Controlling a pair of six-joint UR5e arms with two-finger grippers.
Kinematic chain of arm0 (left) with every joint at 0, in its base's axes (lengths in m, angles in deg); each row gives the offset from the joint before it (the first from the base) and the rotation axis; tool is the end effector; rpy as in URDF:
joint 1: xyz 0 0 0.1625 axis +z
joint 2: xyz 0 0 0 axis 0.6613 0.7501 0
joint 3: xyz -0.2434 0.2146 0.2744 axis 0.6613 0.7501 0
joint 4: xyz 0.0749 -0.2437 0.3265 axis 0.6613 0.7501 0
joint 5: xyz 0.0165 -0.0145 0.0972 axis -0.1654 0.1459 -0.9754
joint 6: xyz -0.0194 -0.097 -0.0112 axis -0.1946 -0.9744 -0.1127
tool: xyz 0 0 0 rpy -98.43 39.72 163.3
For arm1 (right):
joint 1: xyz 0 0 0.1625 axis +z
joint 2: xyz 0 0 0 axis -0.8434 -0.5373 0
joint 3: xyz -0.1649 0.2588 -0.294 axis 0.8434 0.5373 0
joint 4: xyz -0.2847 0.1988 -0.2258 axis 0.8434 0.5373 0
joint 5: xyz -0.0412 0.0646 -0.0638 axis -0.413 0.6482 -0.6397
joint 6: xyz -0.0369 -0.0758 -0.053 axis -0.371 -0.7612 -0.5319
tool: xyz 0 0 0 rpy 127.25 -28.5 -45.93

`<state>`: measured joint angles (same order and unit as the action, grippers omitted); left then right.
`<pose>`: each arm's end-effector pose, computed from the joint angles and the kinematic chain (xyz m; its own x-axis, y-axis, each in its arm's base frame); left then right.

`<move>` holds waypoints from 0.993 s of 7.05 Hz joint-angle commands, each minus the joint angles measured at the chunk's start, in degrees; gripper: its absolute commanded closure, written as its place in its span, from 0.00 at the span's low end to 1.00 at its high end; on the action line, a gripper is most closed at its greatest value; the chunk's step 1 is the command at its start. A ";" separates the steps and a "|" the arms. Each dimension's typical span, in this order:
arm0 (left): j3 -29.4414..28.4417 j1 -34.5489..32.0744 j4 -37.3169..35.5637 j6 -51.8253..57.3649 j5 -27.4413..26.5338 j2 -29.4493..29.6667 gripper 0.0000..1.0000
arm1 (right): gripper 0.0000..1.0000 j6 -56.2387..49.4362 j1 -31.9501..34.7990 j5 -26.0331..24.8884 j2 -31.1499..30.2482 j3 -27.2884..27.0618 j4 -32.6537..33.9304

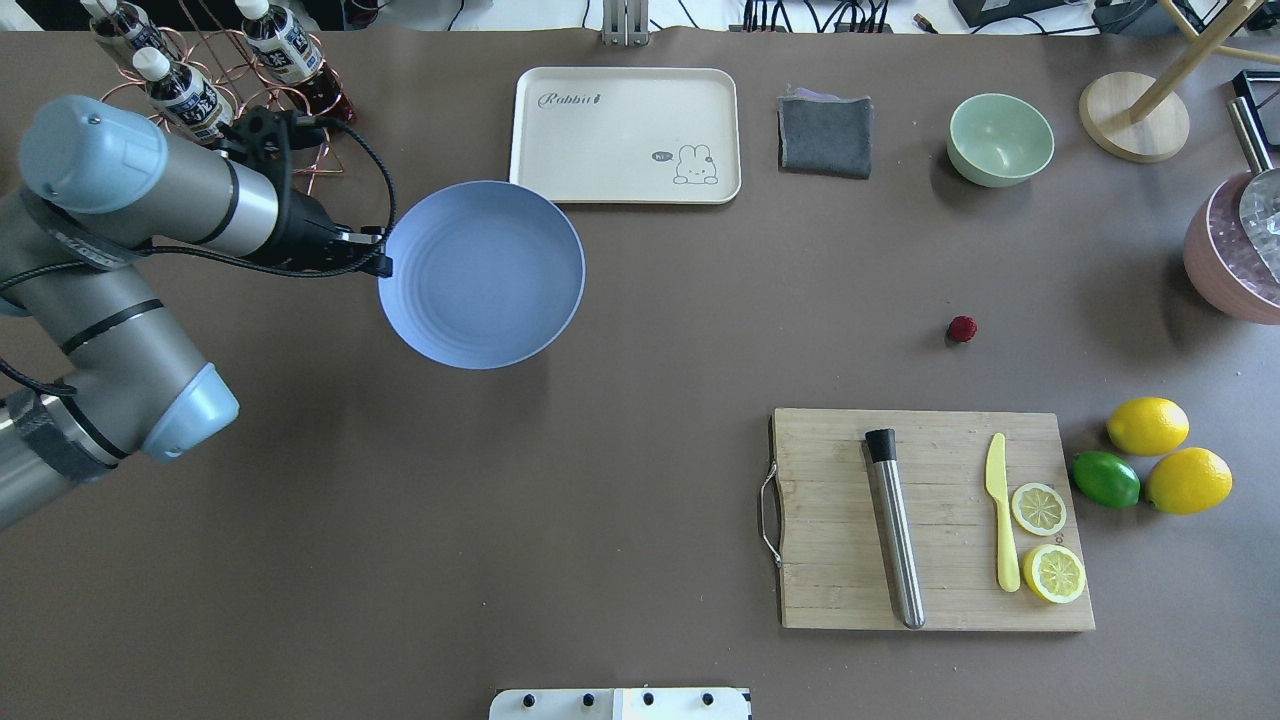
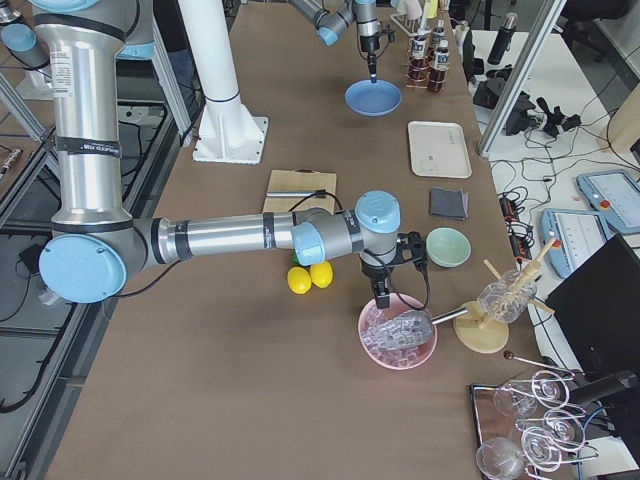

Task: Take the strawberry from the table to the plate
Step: 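Carry the blue plate with the left gripper toward the table center, release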

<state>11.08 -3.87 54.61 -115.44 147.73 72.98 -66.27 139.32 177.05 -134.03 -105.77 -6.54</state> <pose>0.3880 -0.5168 0.3256 0.4559 0.0864 -0.8858 0.1724 0.9678 0.1832 -0.0073 -0.5088 0.5785 0.7032 -0.1632 0.6920 0.0259 0.9785 0.2045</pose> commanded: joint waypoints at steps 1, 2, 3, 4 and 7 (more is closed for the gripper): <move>-1.15 6.74 -4.34 -3.68 -5.88 6.39 1.00 | 0.00 0.95 -0.62 0.33 0.09 -0.50 0.00; -2.30 7.64 -4.87 -3.71 -6.34 7.46 1.00 | 0.00 2.00 -0.88 0.33 0.43 -0.85 0.00; -3.44 8.26 -4.88 -3.71 -7.22 8.08 1.00 | 0.00 3.58 -1.92 0.33 1.48 -0.85 0.00; -5.63 8.70 -4.88 -3.71 -8.79 9.48 1.00 | 0.00 6.55 -3.33 0.33 2.62 -1.03 0.00; -6.70 9.58 -4.70 -3.62 -8.81 10.28 1.00 | 0.00 8.86 -5.18 0.24 4.21 -1.29 0.00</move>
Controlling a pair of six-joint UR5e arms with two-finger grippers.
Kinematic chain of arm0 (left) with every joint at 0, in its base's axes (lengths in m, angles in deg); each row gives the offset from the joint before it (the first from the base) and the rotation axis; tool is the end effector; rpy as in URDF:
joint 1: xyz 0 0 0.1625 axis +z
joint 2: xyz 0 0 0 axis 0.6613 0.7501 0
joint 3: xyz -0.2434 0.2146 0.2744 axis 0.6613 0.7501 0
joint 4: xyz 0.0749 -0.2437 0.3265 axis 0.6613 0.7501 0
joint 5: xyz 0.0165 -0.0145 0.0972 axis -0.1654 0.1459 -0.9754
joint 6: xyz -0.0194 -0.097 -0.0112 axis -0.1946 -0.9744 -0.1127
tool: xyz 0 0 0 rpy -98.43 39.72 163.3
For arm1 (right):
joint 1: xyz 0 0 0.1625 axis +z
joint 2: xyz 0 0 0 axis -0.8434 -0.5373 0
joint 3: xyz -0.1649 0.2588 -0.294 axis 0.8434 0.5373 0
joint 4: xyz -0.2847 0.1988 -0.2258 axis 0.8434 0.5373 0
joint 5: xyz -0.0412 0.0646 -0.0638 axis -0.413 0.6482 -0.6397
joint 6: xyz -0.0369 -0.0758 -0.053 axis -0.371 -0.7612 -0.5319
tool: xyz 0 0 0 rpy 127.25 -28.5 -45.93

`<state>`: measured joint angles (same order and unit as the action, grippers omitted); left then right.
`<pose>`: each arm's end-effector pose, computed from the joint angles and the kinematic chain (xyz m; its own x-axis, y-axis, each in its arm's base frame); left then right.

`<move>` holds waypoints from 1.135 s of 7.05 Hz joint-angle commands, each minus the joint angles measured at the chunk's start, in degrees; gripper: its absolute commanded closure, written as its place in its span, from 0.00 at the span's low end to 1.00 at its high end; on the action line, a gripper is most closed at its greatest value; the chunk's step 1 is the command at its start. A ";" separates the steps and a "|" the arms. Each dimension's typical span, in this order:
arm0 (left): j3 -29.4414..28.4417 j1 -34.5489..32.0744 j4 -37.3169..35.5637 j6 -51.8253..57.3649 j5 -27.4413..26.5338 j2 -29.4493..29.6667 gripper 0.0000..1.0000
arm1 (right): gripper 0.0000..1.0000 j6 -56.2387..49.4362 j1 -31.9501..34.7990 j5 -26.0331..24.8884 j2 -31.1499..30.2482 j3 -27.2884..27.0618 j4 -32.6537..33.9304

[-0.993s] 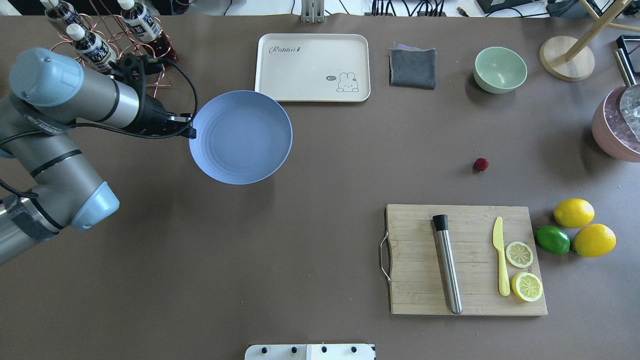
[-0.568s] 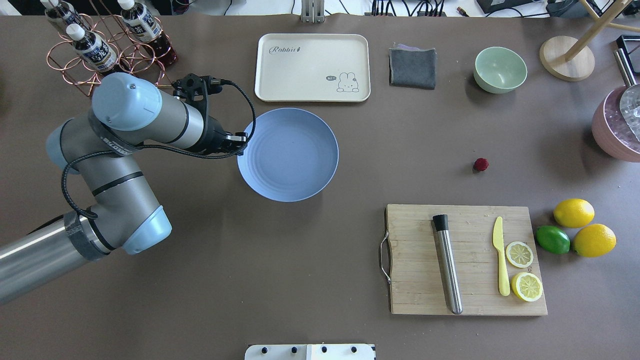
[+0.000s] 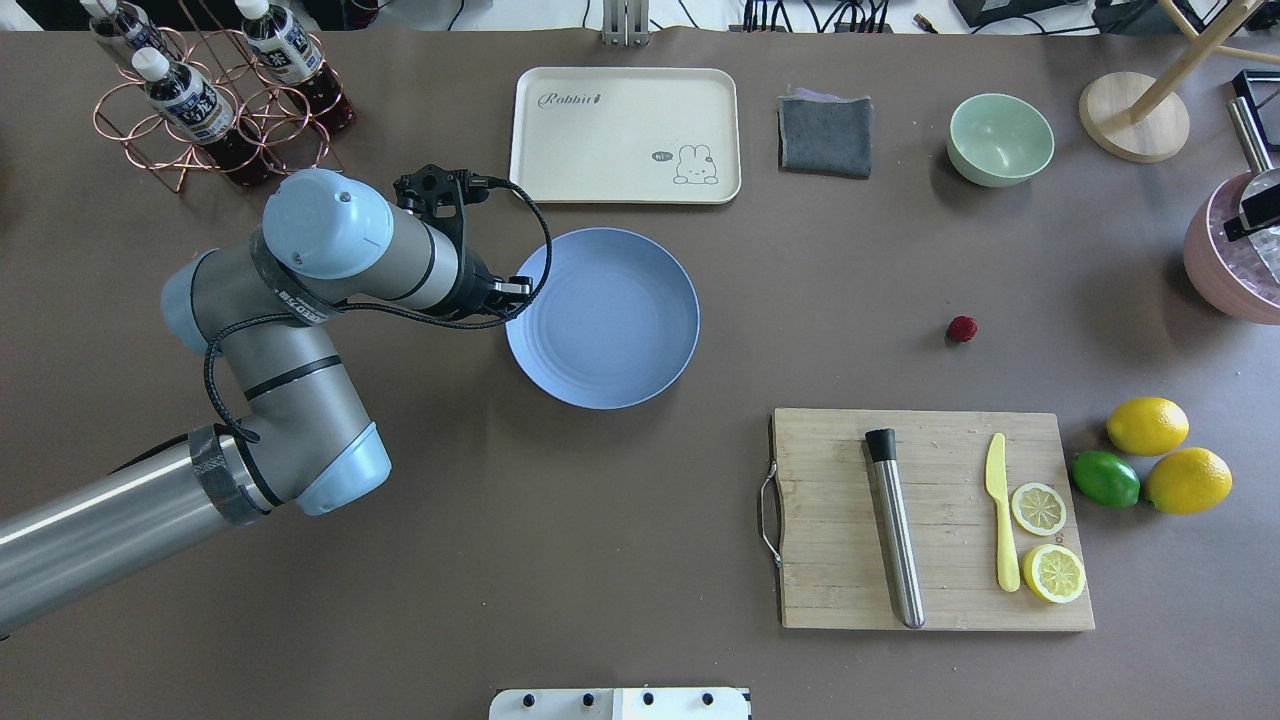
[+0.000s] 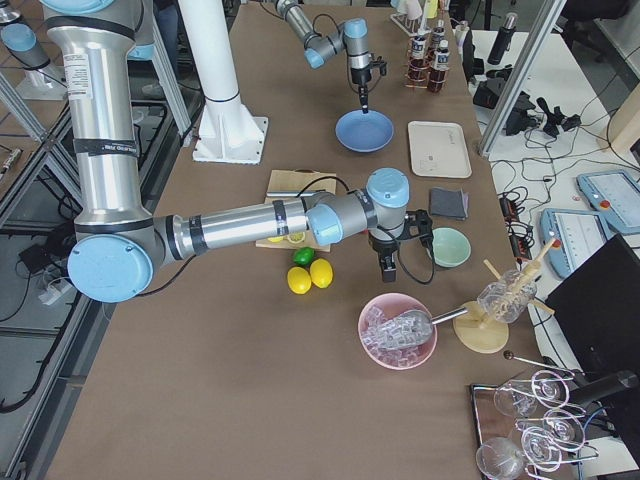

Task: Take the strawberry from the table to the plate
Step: 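Carry the blue plate with the left gripper toward the table center, release, then withdraw the left arm while the right arm reaches toward the red strawberry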

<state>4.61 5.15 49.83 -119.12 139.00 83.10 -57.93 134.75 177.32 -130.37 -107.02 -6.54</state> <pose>0.5041 -0.4961 0.2738 0.4984 0.0737 -0.8638 0.1681 0.9693 0.1797 -0.0536 -0.5303 0.5341 0.6789 -0.1357 0.7216 0.0012 0.9830 0.1838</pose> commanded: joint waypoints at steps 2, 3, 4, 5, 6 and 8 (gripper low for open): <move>-0.24 1.01 0.16 0.41 -0.86 0.08 0.12 | 0.00 1.49 -1.66 -0.12 1.95 0.13 0.09; -0.06 1.01 0.16 0.51 -2.17 -0.01 0.03 | 0.01 6.89 -3.84 -0.73 3.09 0.04 -0.09; 0.63 0.57 0.16 0.68 -2.01 -0.45 0.02 | 0.01 10.08 -6.21 -2.56 4.75 0.04 -0.09; 2.47 -1.09 -0.01 1.46 -1.58 -2.19 0.02 | 0.01 12.46 -8.06 -4.06 5.81 -0.04 -0.09; 6.05 -3.45 -0.45 5.91 1.04 -6.12 0.02 | 0.02 16.57 -9.73 -5.29 6.95 -0.05 -0.09; 11.08 -14.75 -2.82 18.88 10.77 -15.00 0.02 | 0.02 22.74 -13.69 -8.81 9.24 -0.04 -0.09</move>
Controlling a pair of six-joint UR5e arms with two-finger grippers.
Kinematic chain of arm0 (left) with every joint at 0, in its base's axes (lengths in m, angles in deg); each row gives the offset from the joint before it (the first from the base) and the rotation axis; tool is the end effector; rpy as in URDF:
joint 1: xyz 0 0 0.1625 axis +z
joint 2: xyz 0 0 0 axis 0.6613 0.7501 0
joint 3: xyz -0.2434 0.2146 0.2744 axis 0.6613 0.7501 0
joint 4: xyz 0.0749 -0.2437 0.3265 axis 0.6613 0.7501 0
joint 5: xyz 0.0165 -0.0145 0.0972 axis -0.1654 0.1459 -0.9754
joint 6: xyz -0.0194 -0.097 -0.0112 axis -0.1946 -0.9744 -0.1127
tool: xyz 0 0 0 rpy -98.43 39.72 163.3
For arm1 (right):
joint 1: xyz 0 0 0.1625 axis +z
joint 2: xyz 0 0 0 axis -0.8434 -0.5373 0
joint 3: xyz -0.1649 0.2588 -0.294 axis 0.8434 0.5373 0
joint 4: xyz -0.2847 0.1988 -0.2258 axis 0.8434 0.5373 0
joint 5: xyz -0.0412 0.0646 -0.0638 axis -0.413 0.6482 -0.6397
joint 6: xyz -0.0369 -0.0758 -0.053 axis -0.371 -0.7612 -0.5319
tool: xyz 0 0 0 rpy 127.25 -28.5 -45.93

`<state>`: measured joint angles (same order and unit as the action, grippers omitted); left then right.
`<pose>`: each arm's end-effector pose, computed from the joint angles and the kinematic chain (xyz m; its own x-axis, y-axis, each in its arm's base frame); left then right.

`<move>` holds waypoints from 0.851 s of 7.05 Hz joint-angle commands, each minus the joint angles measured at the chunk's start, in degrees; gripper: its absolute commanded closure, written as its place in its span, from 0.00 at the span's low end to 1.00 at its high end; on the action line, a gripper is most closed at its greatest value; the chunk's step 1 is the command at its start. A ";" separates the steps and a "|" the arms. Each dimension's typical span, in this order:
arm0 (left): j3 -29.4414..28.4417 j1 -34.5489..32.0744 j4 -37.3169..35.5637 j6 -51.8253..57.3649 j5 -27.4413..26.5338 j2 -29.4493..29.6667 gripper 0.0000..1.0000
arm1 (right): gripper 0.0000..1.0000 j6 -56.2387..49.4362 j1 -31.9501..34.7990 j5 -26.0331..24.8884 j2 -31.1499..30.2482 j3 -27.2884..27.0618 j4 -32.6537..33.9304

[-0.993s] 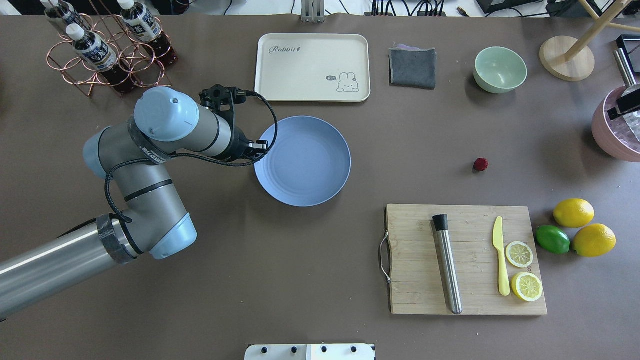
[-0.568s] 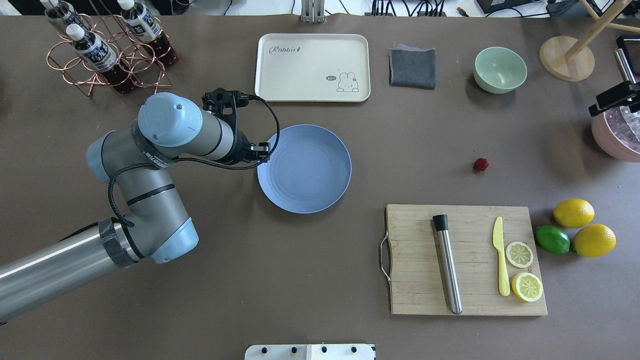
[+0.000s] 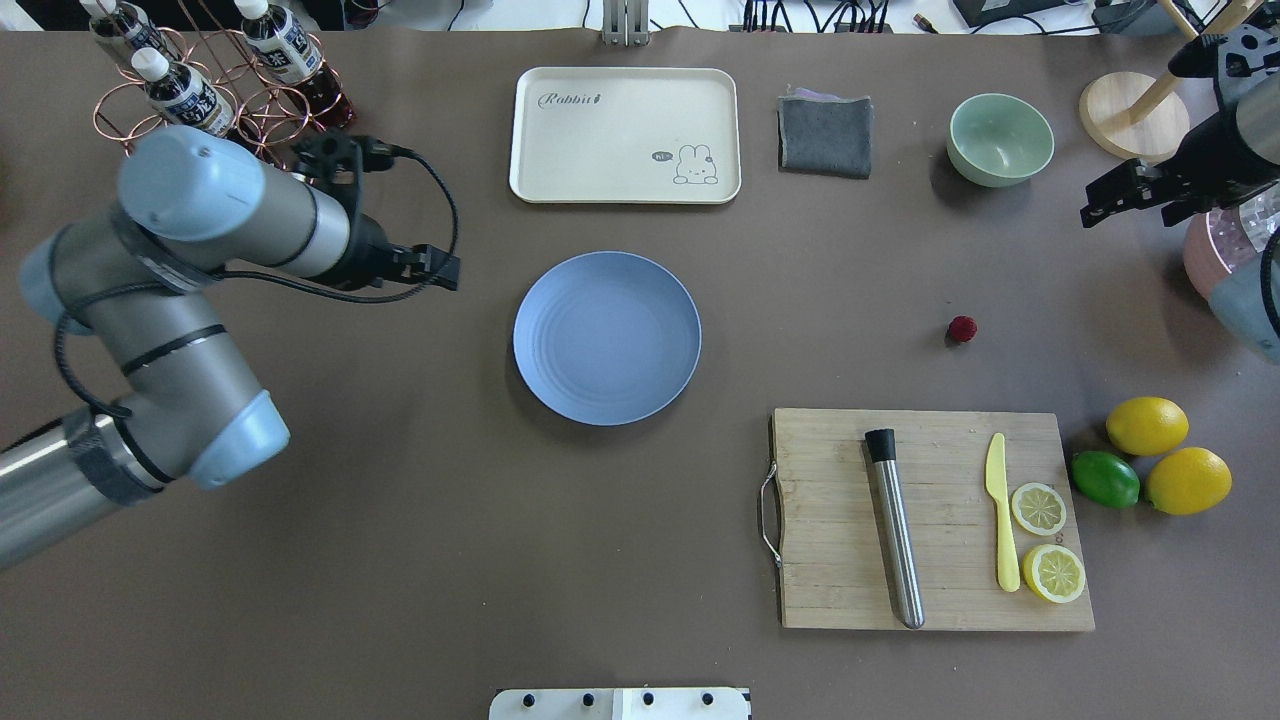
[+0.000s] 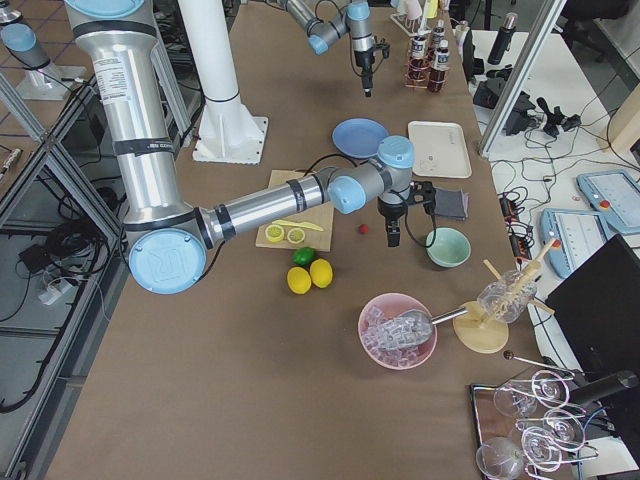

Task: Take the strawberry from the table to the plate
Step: 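Withdraw the left arm while the right arm reaches toward the red strawberry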

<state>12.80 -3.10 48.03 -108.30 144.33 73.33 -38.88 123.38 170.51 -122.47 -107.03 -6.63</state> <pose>0.3918 -0.5159 0.3236 0.5455 0.1584 -0.8230 0.1285 0.9546 0.2689 -0.1692 -0.5587 0.4641 0.6956 -0.0259 0.7180 -0.0771 0.9909 0.1104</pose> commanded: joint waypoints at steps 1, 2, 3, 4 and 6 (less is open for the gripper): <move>2.74 -13.35 -1.10 17.37 11.59 -8.84 0.02 | 0.01 4.07 -4.34 -4.01 2.31 0.05 -0.09; 2.13 -22.03 -2.50 27.99 18.61 -12.96 0.02 | 0.00 4.07 -6.27 -5.25 3.10 0.66 -2.17; 1.86 -28.73 -6.95 37.58 21.81 -15.18 0.02 | 0.00 4.16 -7.34 -5.61 3.02 1.10 -4.28; 1.60 -32.89 -11.69 47.51 21.93 -16.33 0.02 | 0.01 6.68 -7.95 -5.87 2.94 1.28 -4.48; 1.51 -36.36 -18.49 57.09 22.02 -16.87 0.02 | 0.03 12.22 -12.07 -10.25 3.11 1.11 -4.57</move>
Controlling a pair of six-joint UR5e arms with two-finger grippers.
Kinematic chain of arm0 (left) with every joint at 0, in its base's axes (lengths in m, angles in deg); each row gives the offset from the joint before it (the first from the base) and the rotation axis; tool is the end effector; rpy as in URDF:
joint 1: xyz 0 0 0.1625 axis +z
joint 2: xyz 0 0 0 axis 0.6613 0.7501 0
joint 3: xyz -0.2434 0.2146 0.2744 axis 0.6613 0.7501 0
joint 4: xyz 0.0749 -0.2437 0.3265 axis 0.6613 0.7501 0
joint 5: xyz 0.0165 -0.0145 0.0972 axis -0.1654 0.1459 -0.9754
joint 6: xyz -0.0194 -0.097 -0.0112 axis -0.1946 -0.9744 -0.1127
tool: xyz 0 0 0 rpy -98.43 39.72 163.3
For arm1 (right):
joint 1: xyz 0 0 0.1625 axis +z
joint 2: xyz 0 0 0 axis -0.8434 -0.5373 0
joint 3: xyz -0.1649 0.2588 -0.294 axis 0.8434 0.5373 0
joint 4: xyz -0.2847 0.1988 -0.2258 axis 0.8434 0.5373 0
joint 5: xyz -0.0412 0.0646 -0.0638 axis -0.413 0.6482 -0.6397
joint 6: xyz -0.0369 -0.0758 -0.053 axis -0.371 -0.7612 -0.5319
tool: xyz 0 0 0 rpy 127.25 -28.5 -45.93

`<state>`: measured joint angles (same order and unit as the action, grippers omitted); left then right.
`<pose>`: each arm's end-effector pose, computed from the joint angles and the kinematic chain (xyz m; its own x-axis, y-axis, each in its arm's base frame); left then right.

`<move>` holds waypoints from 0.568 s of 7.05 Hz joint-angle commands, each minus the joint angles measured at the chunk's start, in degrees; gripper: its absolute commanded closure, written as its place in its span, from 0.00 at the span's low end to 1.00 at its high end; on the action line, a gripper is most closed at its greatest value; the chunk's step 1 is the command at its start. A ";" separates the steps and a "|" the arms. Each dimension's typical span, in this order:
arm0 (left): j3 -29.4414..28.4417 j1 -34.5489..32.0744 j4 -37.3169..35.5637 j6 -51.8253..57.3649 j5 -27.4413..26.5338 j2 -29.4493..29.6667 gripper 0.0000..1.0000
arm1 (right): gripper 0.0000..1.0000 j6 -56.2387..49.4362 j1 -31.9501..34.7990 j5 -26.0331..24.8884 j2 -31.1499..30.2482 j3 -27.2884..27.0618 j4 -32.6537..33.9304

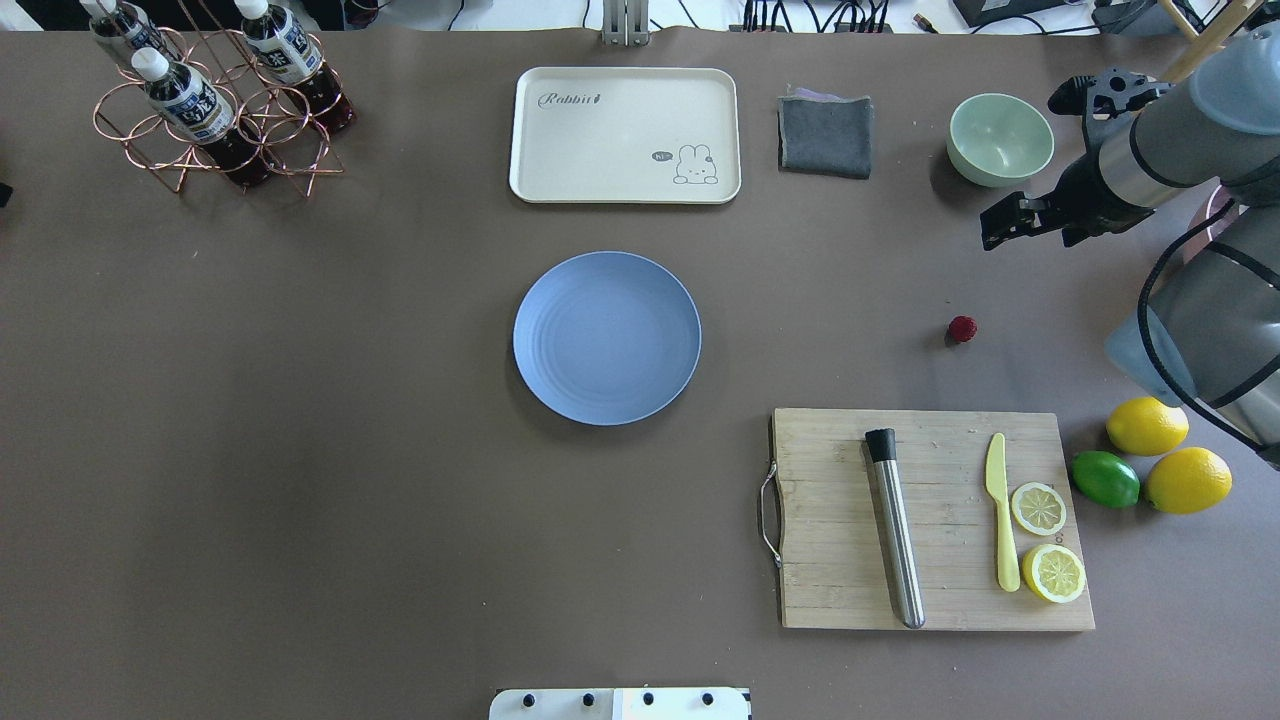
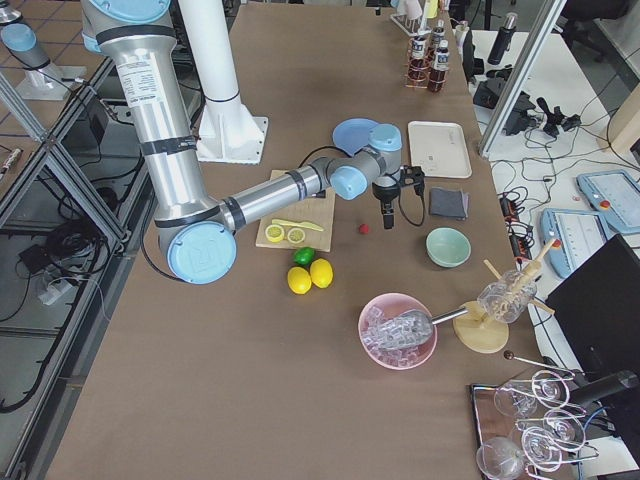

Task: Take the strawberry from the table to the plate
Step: 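Withdraw the left arm while the right arm reaches toward the red strawberry, then lower the right gripper onto the red strawberry and grasp it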

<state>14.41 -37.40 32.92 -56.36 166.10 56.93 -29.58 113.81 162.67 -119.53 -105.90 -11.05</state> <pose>0.0461 -0.5539 0.4998 0.6398 0.3701 -0.6736 -0.1140 0.9124 0.3930 -0.2627 -0.5478 0.4397 0.7120 -0.0352 0.7013 -0.0965 0.9844 0.1473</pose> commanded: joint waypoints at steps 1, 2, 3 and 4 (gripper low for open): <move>-0.11 -2.06 -3.32 5.16 0.34 -0.55 0.02 | 0.06 5.64 -5.22 -4.86 -0.09 0.33 -1.71; -0.02 -2.06 -3.23 5.16 0.34 -0.55 0.02 | 0.07 8.46 -7.60 -6.89 -0.62 2.34 -6.69; -0.02 -2.06 -3.23 5.16 0.34 -0.55 0.02 | 0.08 10.75 -9.45 -8.13 -0.62 5.32 -10.91; -0.02 -2.06 -3.14 5.16 0.34 -0.55 0.02 | 0.08 10.86 -10.51 -9.79 -0.62 7.52 -13.74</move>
<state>14.38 -39.42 29.75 -51.26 166.43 56.39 -20.00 105.10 154.90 -120.09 -101.29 -20.64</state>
